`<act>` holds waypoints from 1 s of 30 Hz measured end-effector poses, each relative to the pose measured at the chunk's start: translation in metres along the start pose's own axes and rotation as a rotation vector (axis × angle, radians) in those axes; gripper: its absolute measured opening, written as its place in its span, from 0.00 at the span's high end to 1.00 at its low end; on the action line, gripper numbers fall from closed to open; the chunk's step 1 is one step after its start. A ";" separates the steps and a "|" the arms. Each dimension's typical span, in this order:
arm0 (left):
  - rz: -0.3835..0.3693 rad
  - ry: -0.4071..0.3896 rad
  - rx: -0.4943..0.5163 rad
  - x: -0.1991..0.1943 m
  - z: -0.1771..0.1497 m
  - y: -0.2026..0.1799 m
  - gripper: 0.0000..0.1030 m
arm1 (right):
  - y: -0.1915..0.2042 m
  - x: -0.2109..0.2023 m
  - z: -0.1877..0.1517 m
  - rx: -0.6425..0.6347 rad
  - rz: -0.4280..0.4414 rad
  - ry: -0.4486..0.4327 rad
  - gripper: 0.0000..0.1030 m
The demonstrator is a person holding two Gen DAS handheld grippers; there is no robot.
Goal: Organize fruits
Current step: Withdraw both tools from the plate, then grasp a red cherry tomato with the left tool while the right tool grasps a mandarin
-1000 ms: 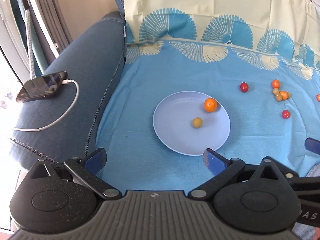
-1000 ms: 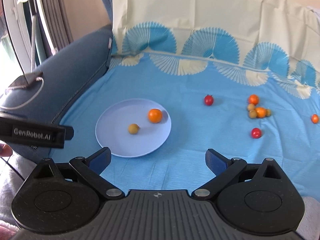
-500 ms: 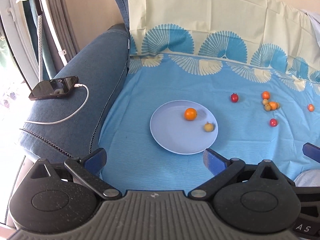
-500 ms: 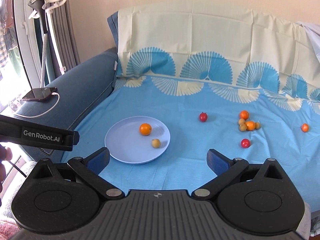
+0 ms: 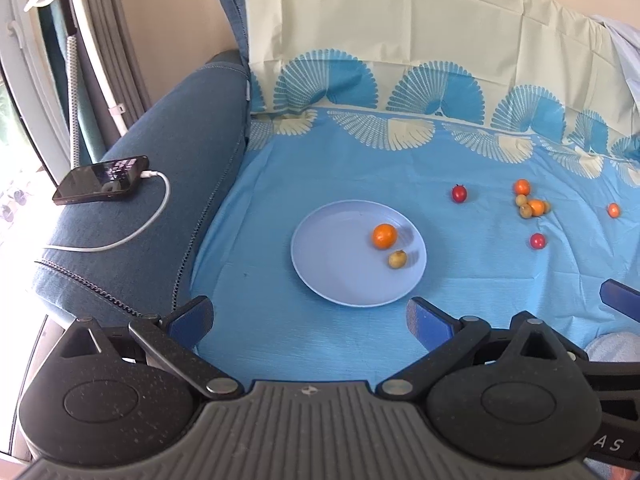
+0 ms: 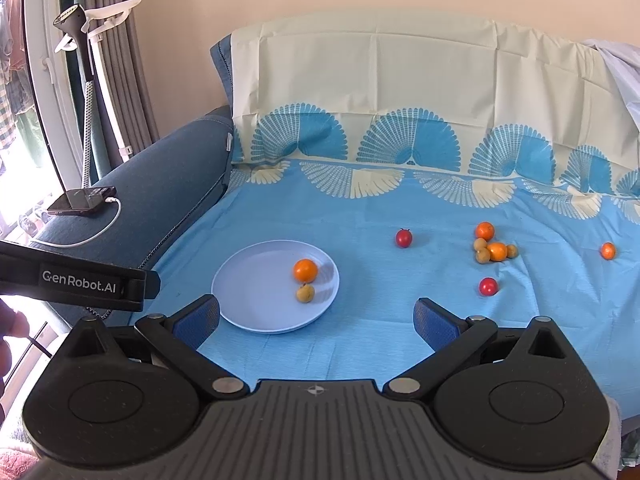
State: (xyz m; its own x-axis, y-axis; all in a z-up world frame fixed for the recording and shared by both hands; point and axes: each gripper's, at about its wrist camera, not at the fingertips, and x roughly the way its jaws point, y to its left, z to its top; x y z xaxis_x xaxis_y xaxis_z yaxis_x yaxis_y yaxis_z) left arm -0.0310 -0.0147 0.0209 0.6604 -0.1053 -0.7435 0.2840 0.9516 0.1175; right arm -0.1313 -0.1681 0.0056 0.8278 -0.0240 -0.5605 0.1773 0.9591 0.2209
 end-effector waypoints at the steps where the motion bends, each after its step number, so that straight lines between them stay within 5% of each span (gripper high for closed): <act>1: -0.009 0.009 0.001 0.001 0.000 -0.001 0.00 | -0.001 0.000 0.000 0.004 -0.003 -0.001 0.01; 17: -0.041 0.113 0.097 0.046 0.023 -0.063 0.00 | -0.078 0.024 0.001 0.155 -0.135 0.004 0.01; 30: -0.050 0.099 0.126 0.136 0.102 -0.163 0.00 | -0.248 0.065 0.016 0.375 -0.393 -0.006 0.01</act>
State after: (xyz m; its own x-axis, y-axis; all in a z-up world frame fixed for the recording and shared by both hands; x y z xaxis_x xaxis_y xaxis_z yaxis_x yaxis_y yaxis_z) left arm 0.0835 -0.2140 -0.0321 0.5735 -0.1169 -0.8108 0.4038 0.9015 0.1557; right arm -0.1132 -0.4120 -0.0728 0.6640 -0.3630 -0.6537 0.6509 0.7109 0.2664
